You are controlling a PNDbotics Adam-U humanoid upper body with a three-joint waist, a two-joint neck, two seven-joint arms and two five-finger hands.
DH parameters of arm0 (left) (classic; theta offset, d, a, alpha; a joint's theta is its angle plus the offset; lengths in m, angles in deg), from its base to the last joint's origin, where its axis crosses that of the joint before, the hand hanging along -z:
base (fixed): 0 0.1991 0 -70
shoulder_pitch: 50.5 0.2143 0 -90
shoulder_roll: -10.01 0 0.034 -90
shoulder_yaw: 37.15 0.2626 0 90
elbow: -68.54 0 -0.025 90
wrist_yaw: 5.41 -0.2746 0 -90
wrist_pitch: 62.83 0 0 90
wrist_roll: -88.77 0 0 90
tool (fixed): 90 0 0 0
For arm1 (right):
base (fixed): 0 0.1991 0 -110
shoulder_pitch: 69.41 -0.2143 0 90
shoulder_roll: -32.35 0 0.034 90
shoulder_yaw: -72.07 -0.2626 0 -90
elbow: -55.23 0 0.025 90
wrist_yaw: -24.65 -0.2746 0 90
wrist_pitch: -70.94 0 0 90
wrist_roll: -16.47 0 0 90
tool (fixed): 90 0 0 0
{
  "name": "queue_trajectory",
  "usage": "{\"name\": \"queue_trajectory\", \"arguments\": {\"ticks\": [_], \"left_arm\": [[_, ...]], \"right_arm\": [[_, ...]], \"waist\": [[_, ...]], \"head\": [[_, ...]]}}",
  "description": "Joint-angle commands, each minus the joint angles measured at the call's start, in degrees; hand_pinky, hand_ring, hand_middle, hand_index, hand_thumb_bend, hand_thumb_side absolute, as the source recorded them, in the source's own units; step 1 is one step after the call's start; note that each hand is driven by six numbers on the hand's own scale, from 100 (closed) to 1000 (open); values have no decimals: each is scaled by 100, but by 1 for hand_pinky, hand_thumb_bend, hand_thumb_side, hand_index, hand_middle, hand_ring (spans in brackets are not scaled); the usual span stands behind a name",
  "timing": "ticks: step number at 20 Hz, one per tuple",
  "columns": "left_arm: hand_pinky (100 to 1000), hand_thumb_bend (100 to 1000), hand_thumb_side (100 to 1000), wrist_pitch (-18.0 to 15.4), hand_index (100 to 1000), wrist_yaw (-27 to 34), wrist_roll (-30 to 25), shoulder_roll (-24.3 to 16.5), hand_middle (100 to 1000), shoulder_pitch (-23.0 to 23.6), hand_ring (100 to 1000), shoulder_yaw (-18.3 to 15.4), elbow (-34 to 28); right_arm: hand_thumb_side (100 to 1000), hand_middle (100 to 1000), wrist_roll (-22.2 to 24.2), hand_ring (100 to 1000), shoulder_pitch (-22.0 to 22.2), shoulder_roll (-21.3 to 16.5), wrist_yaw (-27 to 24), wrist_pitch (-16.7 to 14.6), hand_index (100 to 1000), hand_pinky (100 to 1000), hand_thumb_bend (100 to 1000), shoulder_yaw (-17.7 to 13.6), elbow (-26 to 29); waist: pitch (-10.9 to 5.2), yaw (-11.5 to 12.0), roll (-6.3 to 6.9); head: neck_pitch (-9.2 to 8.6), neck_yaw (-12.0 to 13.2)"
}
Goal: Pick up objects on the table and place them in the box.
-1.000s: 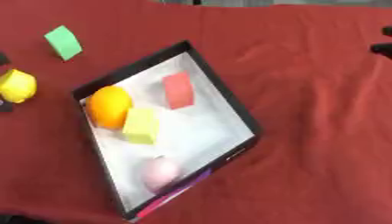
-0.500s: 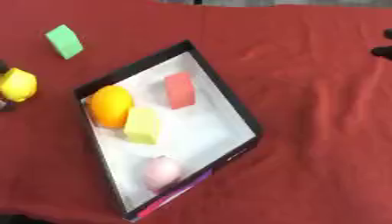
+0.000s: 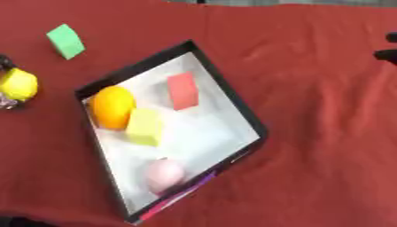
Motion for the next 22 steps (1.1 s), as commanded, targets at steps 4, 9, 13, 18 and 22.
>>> {"name": "queue_trajectory", "arguments": {"ticks": [4, 9, 13, 18, 22], "left_arm": [[827, 279, 150, 18, 650, 61, -3, -145, 734, -106, 821, -51, -43], [811, 255, 100, 8, 584, 29, 35, -239, 720, -91, 807, -95, -426], [780, 194, 100, -49, 569, 210, 240, -142, 705, -384, 790, -166, -1874], [769, 144, 100, -28, 562, 399, -41, 1204, 696, -1399, 782, 291, -2698], [768, 143, 100, -181, 575, 42, -223, 2320, 697, -1651, 782, 571, -2006]], "right_arm": [[560, 777, 11, 736, -31, -113, 5, 1, 830, 928, 100, -34, 100], [557, 777, 14, 736, -23, -144, -29, -30, 830, 928, 100, -39, 100], [553, 778, -24, 737, 8, -231, -98, -117, 830, 929, 100, -76, 100], [547, 778, -38, 739, -129, -469, -406, -171, 831, 928, 100, -19, 100], [540, 778, 34, 740, -243, -636, -620, -286, 832, 928, 100, 51, 100]], "waist": [[-84, -15, 29], [-94, -11, 28], [-130, 24, 27], [-255, 25, 28], [-279, -60, -7]], "head": [[-66, 19], [-53, 14], [-9, -55], [116, -181], [114, -160]]}}
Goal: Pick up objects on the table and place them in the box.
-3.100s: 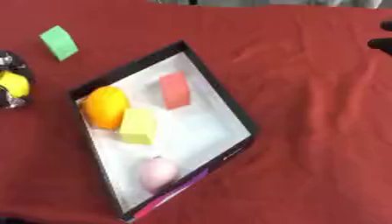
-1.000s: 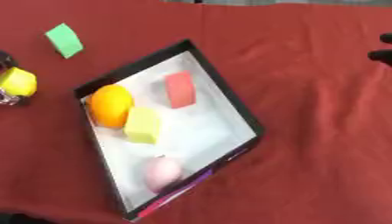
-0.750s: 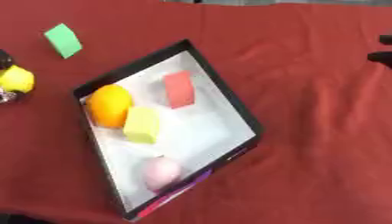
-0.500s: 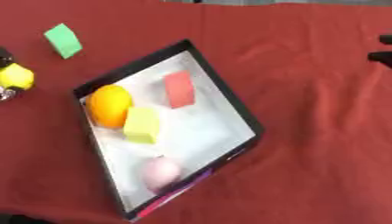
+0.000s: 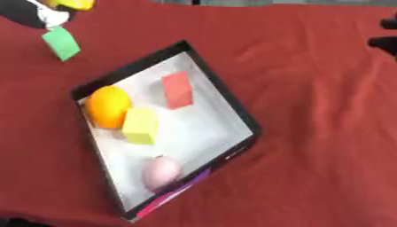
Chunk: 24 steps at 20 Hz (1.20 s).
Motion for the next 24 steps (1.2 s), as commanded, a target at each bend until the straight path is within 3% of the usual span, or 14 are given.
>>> {"name": "queue_trajectory", "arguments": {"ticks": [1, 6, 8, 9, 10, 12, 15, 16, 19, 23, 24], "left_arm": [[770, 148, 100, -154, 578, -315, -68, 647, 699, -181, 783, 137, 457], [774, 232, 128, -583, 607, -713, 236, 1211, 709, -220, 789, 270, 1261], [780, 325, 191, -724, 691, -807, 372, 1323, 735, -210, 796, 289, 1451], [780, 325, 191, -783, 691, -848, 392, 1353, 735, -203, 796, 292, 1525], [793, 505, 372, -842, 829, -888, 373, 1360, 765, -192, 810, 294, 1594], [805, 592, 434, -934, 876, -964, 300, 1328, 783, -161, 824, 259, 1673], [805, 592, 434, -1000, 876, -1025, 254, 1309, 783, -143, 824, 215, 1699], [824, 729, 607, -995, 939, -1017, 265, 1284, 805, -119, 846, 185, 1677], [809, 644, 637, -983, 918, -820, 391, 956, 798, 70, 840, -144, 1348], [804, 543, 592, -810, 902, -477, 707, 427, 796, 302, 841, -701, 790], [795, 289, 620, -739, 899, -387, 796, 292, 786, 365, 835, -847, 644]], "right_arm": [[543, 778, 41, 740, -66, -321, -166, -127, 832, 928, 100, 7, 100], [541, 788, 57, 740, -108, -373, -238, -181, 832, 928, 100, 49, 100], [541, 790, 82, 740, -146, -382, -250, -163, 832, 929, 100, 79, 100], [541, 790, 92, 740, -161, -388, -257, -157, 832, 929, 100, 88, 100], [541, 792, 99, 740, -174, -394, -266, -155, 832, 929, 100, 93, 100], [541, 792, 102, 740, -180, -404, -282, -157, 832, 929, 100, 87, 100], [541, 792, 102, 740, -177, -408, -287, -160, 832, 929, 100, 81, 100], [540, 792, 98, 740, -160, -408, -282, -159, 833, 929, 100, 75, 100], [541, 792, 74, 740, -124, -393, -259, -163, 832, 930, 100, 48, 100], [542, 792, 40, 739, -50, -354, -215, -191, 832, 930, 100, -2, 100], [529, 792, 27, 739, -28, -344, -197, -200, 833, 930, 100, -15, 100]], "waist": [[-145, -33, -11], [-130, -90, 1], [-124, -102, 7], [-123, -106, 9], [-123, -107, 15], [-123, -105, 23], [-123, -103, 25], [-125, -83, 28], [-119, -46, 21], [-100, 21, -4], [-94, 36, -9]], "head": [[11, -3], [-19, 33], [-30, 42], [-30, 45], [-25, 42], [-18, 31], [-18, 27], [-13, 9], [-27, 4], [-69, -65], [-81, -84]]}}
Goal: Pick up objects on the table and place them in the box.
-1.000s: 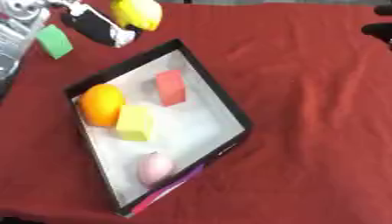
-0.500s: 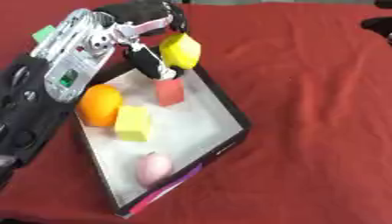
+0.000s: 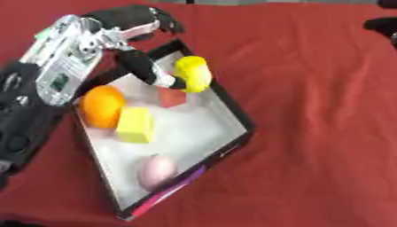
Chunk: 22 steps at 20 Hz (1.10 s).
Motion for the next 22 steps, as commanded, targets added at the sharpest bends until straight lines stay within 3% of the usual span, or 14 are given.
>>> {"name": "queue_trajectory", "arguments": {"ticks": [1, 4, 7, 9, 12, 15, 18, 22], "left_arm": [[794, 504, 561, 193, 898, 292, 279, -527, 785, 41, 834, -507, -539], [780, 469, 515, 460, 871, 567, 493, -933, 770, 205, 825, -953, -819], [787, 476, 509, 733, 867, 830, 483, -1375, 771, 228, 829, -1367, -546], [803, 507, 516, 924, 873, 888, 331, -1684, 781, 200, 839, -1495, -257], [826, 590, 542, 1207, 872, 676, 59, -2074, 790, 166, 853, -1435, 198], [830, 629, 524, 1489, 870, 434, -221, -2124, 788, 51, 854, -1312, 655], [831, 613, 531, 1753, 875, 167, -500, -1994, 790, -178, 857, -1230, 1110], [834, 632, 548, 1592, 883, -18, -686, -1828, 795, -476, 861, -1290, 1697]], "right_arm": [[542, 792, -43, 739, 26, -138, 63, -33, 833, 930, 100, -110, 99], [541, 792, -51, 739, 86, -114, 133, -59, 833, 930, 100, -122, 99], [541, 792, -75, 739, 131, -123, 187, -89, 833, 931, 100, -139, 99], [541, 792, -77, 739, 144, -133, 209, -95, 833, 931, 100, -132, 99], [541, 792, -56, 739, 126, -136, 235, -83, 833, 931, 100, -100, 99], [540, 792, -30, 739, 89, -133, 248, -53, 833, 931, 100, -68, 99], [539, 791, -7, 739, 79, -127, 274, -62, 833, 931, 100, -51, 99], [539, 792, -2, 739, 93, -111, 326, -61, 833, 931, 100, -42, 99]], "waist": [[-92, 10, -11], [-81, 40, -22], [-79, 60, 0], [-79, 58, 13], [-71, 15, 26], [-58, -30, 28], [-43, -79, 24], [-30, -106, 30]], "head": [[-81, -59], [-86, -106], [-89, -111], [-88, -111], [-88, -67], [-83, -6], [-87, 27], [-116, 5]]}}
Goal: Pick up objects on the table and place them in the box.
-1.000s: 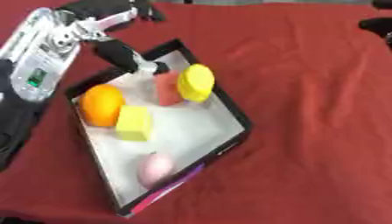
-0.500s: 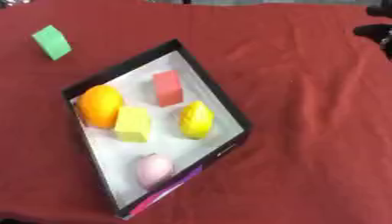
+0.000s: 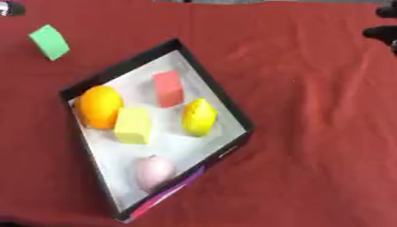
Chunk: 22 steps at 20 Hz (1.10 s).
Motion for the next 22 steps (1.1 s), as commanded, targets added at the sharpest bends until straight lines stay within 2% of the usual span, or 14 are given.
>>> {"name": "queue_trajectory", "arguments": {"ticks": [1, 9, 13, 22], "left_arm": [[837, 647, 549, -173, 883, -79, -100, -41, 796, -286, 863, -62, 413], [868, 776, 565, -871, 860, -21, -202, -75, 787, -561, 881, -70, 1395], [876, 811, 518, -913, 838, -353, -297, -83, 772, -709, 876, 60, 1740], [888, 825, 546, -1177, 850, -1053, -487, 236, 784, -987, 887, 24, 2315]], "right_arm": [[539, 792, 24, 739, -24, -112, 63, -13, 833, 931, 100, -25, 99], [538, 791, 24, 738, -5, -117, 139, 12, 833, 931, 100, -3, 99], [539, 790, 22, 737, 2, -128, 170, 48, 832, 931, 100, 9, 99], [539, 788, 13, 735, -29, -139, 168, 131, 830, 931, 100, 38, 99]], "waist": [[-92, -11, 20], [-99, -5, 49], [-103, -3, 85], [-108, -38, 116]], "head": [[-83, -2], [-184, -23], [-191, -8], [-226, 7]]}}
